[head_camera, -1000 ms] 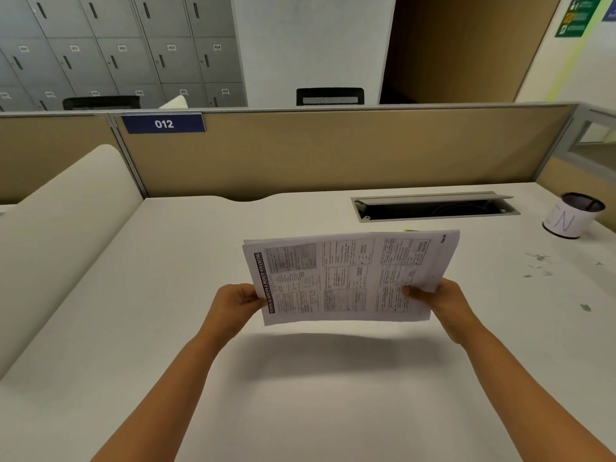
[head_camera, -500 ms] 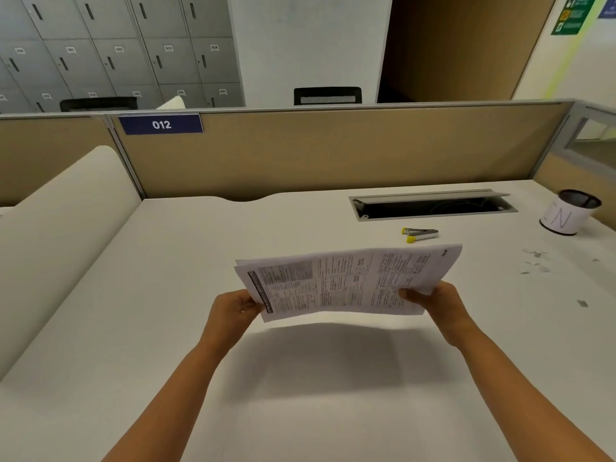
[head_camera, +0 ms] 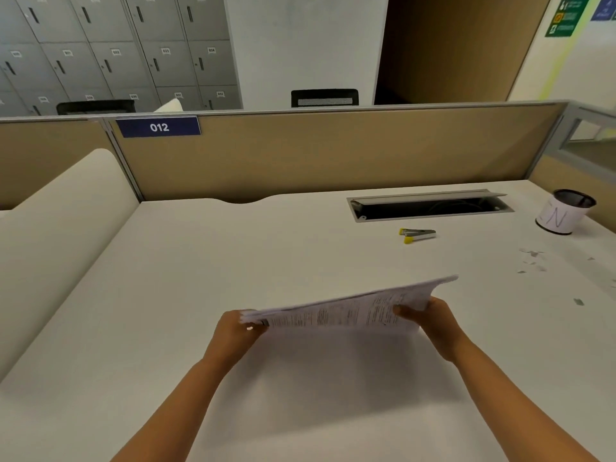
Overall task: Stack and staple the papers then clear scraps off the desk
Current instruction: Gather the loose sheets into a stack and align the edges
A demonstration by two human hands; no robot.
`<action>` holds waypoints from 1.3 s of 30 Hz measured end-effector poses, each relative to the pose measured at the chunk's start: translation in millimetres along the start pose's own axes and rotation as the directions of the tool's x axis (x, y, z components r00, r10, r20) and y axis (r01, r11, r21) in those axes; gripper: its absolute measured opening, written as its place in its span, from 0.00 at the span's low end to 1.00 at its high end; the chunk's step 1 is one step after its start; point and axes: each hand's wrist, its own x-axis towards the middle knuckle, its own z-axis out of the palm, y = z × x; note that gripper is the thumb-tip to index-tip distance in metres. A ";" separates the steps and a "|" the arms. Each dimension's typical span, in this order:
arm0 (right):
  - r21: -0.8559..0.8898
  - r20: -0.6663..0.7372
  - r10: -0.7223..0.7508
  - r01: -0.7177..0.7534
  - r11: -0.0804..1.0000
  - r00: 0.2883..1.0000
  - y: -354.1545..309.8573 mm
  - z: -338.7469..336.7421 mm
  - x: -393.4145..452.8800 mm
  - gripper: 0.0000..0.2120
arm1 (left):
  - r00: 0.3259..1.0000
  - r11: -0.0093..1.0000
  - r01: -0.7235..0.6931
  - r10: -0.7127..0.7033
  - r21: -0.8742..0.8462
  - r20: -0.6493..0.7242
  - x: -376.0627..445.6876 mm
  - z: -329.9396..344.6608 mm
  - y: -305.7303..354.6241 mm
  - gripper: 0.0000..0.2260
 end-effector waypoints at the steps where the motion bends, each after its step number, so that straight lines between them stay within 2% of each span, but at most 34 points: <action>1: -0.001 -0.003 -0.014 0.014 1.000 1.000 0.0 -0.3 -1.5 0.16 | 0.999 1.000 0.000 -0.001 0.026 0.041 0.0 0.6 0.4 0.03; 5: -0.067 0.099 -0.104 0.111 0.992 0.990 -10.0 -11.5 -8.2 0.05 | 1.000 0.999 0.022 -0.023 0.039 0.020 5.3 -4.7 9.3 0.09; 9: -0.066 0.130 -0.048 0.057 0.996 0.990 -2.7 -15.3 -11.5 0.08 | 0.995 0.996 0.050 -0.057 0.080 0.085 -2.8 2.4 6.3 0.09; 13: -0.018 0.026 0.093 -0.092 0.996 0.995 4.3 -17.2 -6.4 0.15 | 0.994 0.995 0.092 -0.090 -0.029 0.056 0.2 1.7 6.6 0.11; 16: 0.044 -0.013 0.087 -0.087 0.995 0.996 -2.6 -17.9 2.1 0.07 | 0.981 0.962 0.190 -0.176 -0.197 0.086 7.5 -1.9 10.6 0.07; 19: 0.155 -0.044 0.201 -0.192 0.969 0.979 -8.2 -16.4 6.4 0.09 | 0.936 0.865 0.347 -0.294 -0.363 0.194 11.9 -3.6 10.8 0.05; 24: 0.057 0.010 0.296 -0.296 0.953 0.955 -12.3 -17.4 2.4 0.16 | 0.807 0.685 0.582 -0.424 -0.438 0.411 11.9 -4.9 7.1 0.07; 27: 0.009 0.015 0.318 -0.318 0.948 0.948 -10.1 -20.5 -0.6 0.17 | 0.764 0.663 0.626 -0.420 -0.410 0.489 11.1 -5.8 7.9 0.03; 30: -0.051 -0.006 0.298 -0.298 0.953 0.955 -11.5 -20.5 -1.2 0.15 | 0.739 0.648 0.649 -0.410 -0.400 0.535 12.5 -3.9 6.6 0.12; 34: -0.075 -0.005 0.280 -0.279 0.957 0.960 -14.4 -22.5 -0.6 0.12 | 0.701 0.609 0.687 -0.412 -0.396 0.582 12.0 -3.3 5.8 0.08; 37: -0.094 0.011 0.265 -0.263 0.960 0.964 -17.5 -24.3 1.8 0.14 | 0.665 0.567 0.722 -0.413 -0.396 0.623 10.7 -2.4 4.9 0.11; 39: -0.104 0.032 0.255 -0.250 0.963 0.967 -18.7 -23.9 5.1 0.12 | 0.659 0.545 0.732 -0.417 -0.408 0.625 9.1 -0.2 4.2 0.05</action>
